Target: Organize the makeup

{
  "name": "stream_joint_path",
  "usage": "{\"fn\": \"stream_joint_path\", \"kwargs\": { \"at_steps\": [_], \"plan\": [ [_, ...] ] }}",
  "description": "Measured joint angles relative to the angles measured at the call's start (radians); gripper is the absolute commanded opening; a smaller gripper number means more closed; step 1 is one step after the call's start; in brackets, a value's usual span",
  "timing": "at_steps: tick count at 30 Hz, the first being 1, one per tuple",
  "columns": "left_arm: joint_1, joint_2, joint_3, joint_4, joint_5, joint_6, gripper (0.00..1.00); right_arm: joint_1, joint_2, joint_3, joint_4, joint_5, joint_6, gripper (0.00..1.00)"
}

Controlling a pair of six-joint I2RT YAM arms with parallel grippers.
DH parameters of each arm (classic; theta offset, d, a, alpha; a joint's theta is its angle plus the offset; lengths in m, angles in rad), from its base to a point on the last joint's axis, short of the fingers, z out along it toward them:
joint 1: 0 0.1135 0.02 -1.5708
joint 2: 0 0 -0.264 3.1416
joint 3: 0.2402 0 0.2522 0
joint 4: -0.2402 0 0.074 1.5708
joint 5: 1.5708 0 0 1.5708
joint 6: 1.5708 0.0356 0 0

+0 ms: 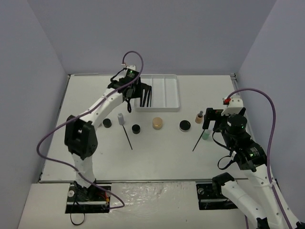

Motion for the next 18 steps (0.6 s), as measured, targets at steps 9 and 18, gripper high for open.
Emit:
{"fn": "stream_joint_path", "kwargs": {
  "at_steps": [9, 18],
  "plan": [
    [-0.094, -0.415, -0.544, -0.045, -0.117, -0.261, 0.51, 0.000, -0.027, 0.000, 0.000, -0.024, 0.006, 1.00],
    [-0.103, -0.437, -0.851, 0.028, -0.137, -0.425, 0.45, 0.002, -0.042, 0.000, 0.000, -0.067, 0.025, 1.00]
  ]
}}
